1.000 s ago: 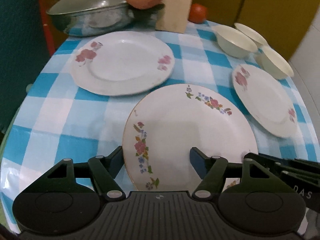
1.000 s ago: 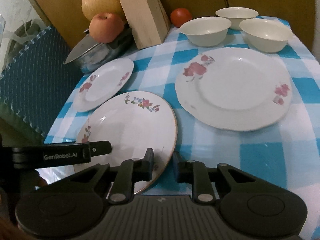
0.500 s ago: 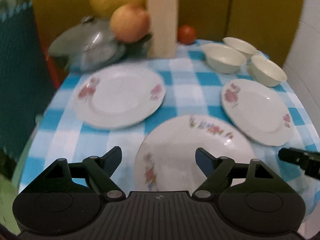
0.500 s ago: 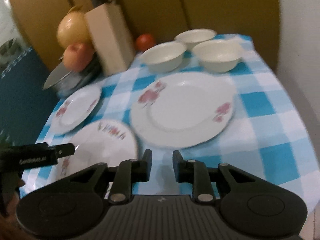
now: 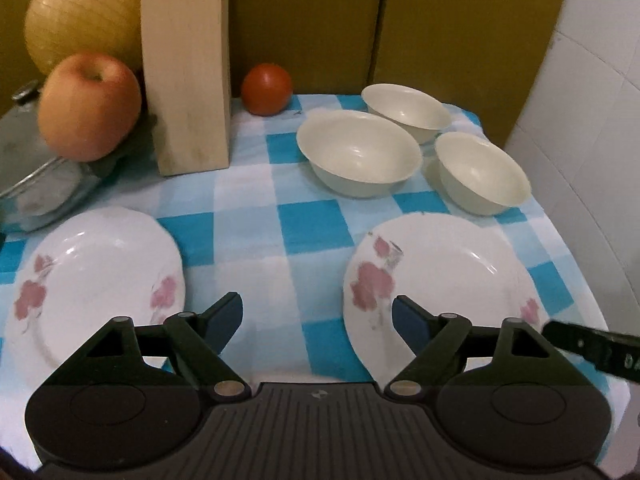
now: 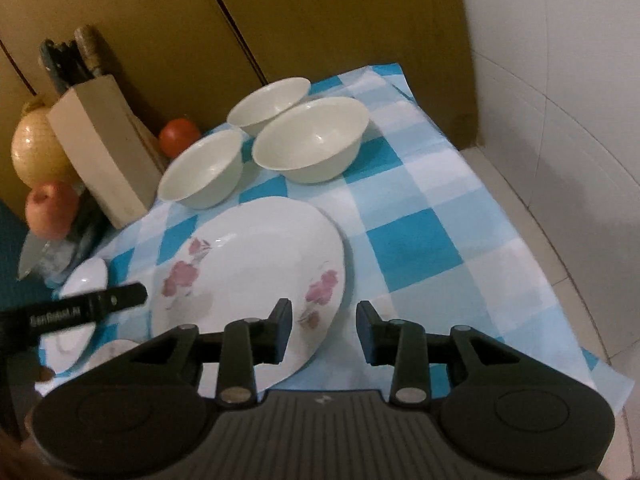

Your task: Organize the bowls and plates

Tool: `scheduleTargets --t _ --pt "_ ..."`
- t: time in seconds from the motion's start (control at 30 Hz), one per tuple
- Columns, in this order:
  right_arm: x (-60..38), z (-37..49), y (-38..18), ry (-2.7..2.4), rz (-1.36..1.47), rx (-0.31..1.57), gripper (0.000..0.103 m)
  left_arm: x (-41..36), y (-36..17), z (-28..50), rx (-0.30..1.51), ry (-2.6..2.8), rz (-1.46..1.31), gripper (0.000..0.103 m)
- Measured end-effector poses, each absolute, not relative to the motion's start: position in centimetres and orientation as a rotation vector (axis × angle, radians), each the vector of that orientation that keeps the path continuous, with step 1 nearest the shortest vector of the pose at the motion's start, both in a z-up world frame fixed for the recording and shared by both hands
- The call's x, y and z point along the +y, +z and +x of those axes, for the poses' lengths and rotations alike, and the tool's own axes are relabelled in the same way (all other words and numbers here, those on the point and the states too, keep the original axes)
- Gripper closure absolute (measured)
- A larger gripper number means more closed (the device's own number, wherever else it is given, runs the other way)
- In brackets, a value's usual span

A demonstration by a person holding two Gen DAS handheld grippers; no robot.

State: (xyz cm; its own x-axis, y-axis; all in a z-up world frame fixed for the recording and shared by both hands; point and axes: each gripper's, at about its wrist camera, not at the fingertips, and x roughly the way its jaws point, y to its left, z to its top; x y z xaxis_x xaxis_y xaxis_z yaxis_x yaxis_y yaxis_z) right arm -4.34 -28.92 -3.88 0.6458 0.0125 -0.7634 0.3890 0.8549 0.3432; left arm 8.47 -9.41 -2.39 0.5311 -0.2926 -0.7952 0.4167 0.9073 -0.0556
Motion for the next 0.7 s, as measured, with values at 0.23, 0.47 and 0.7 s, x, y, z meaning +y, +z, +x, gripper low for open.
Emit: scheduleTargets --t 0.23,0.47,0.7 --pt "-29.9 -3.4 -4.9 -0.233 0.549 0.863 0.069 -10.2 -3.8 10.4 0.943 -0.471 0.119 0.019" --pt "-30.1 -2.7 -5.5 -0.197 0.577 0.866 0.069 -11.0 -5.1 11.8 0.995 -0.544 0.068 0.029" --pt "-30.3 -2.5 -5.8 -0.161 0.587 0.863 0.079 -11.7 -5.2 12.0 1.000 -0.605 0.048 0.035"
